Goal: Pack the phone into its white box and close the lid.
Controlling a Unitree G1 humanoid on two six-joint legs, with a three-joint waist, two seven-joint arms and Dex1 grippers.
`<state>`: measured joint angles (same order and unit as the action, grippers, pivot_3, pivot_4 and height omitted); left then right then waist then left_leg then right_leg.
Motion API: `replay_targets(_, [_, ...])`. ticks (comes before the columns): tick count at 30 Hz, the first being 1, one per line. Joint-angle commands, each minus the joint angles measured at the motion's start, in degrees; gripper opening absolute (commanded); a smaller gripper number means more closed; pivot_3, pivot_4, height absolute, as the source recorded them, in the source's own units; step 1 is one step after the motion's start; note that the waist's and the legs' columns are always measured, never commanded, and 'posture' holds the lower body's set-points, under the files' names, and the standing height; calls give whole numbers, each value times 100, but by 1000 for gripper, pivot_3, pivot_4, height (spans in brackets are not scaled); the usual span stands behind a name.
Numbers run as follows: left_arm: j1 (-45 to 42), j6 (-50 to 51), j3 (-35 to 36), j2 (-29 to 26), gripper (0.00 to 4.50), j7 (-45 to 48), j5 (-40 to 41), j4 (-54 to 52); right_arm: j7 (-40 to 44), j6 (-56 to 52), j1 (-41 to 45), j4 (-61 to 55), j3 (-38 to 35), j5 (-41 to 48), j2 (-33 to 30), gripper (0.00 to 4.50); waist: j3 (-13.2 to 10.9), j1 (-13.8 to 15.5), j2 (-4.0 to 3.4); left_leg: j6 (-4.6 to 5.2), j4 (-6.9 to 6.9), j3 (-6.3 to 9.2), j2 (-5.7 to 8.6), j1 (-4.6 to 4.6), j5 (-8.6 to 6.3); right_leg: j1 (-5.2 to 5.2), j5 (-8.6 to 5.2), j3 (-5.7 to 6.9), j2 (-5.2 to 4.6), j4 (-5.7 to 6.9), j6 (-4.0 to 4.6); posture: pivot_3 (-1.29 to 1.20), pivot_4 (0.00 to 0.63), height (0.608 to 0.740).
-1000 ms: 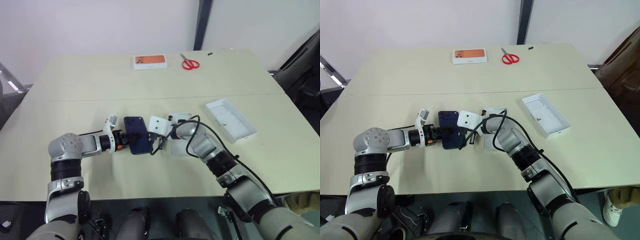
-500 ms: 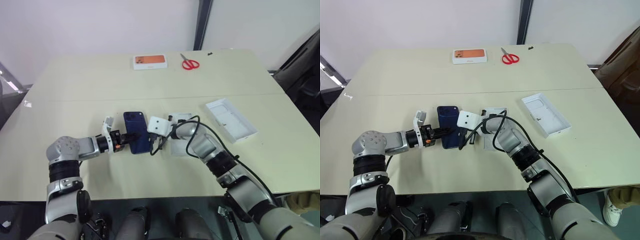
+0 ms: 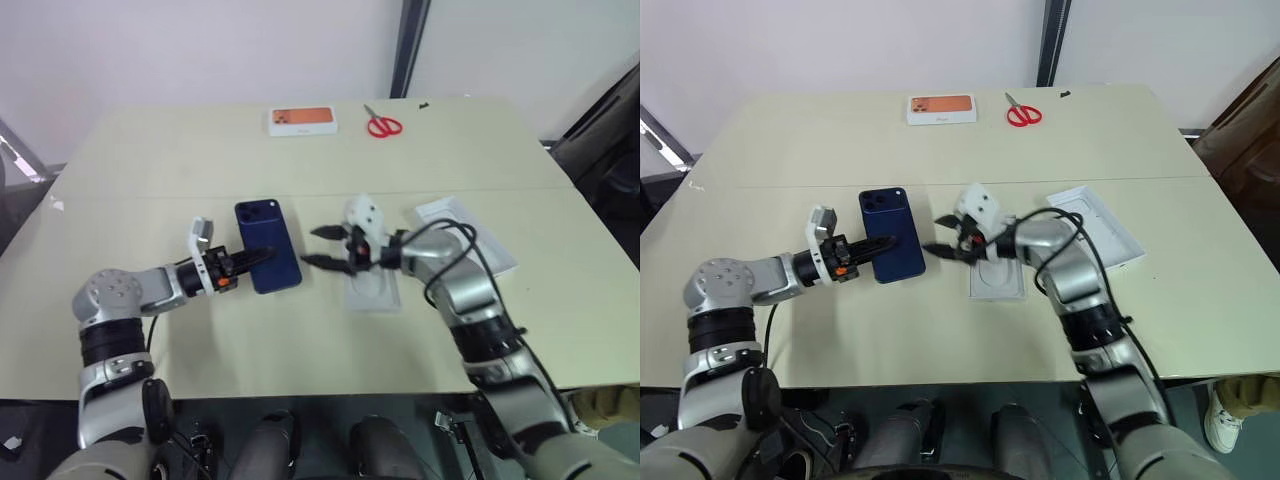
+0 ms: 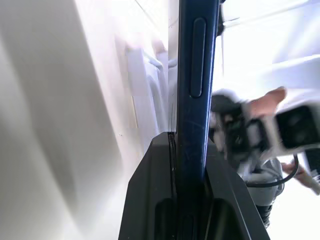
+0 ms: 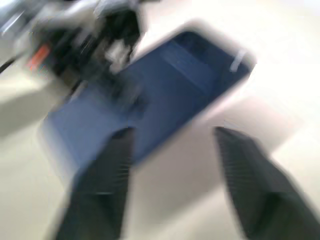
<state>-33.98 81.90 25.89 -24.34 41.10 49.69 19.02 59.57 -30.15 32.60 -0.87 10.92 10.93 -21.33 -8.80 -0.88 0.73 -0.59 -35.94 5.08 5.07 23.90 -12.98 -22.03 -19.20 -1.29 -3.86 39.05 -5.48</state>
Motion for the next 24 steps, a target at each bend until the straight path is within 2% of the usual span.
replay_targets(1, [-24, -306, -283, -150, 0, 315, 51, -357, 455, -122, -163, -843, -79, 438, -465, 3327, 0, -4, 0, 0, -1, 0, 0, 10, 0, -4, 0, 0, 0, 2, 0, 0, 150, 734])
replay_targets(6, [23, -441, -609, -154, 0, 408, 17, -383, 935, 499, -774, -1221, 69, 284, -1371, 3327, -4, 10, 6, -6, -9, 0, 0, 45, 4, -28, 1, 0, 0, 5, 1, 0, 150, 734])
replay_targets(13, [-2, -437, -634, -51, 0, 331, 122, -424, 1019, 1369, -1325, -945, 112, 65, -1867, 3327, -13, 5, 18, -2, -15, 0, -1, 48, 3, -29, 1, 1, -1, 5, 1, 0, 150, 734])
replay_targets(15, [-5, -440, -641, -47, 0, 313, 105, -412, 859, 1592, -1324, -796, 48, 4, -1822, 2789, -13, 7, 19, -9, -15, 0, -2, 48, 7, -29, 1, 1, -1, 5, 1, 0, 150, 734])
replay_targets(18, [-28, -430, -642, -50, 0, 301, 102, -388, 751, 1778, -1365, -695, 61, -98, -1870, 1483, -14, 19, 21, -23, -18, 0, -2, 49, 15, -27, 1, 1, -1, 5, 1, 0, 150, 734])
replay_targets(24, [-116, -408, -650, -15, 0, 247, 93, -333, 668, 1999, -1334, -447, 143, -263, -1879, 1483, -16, 23, 24, -24, -20, 0, -1, 49, 16, -26, 1, 2, -1, 5, 1, 0, 150, 734])
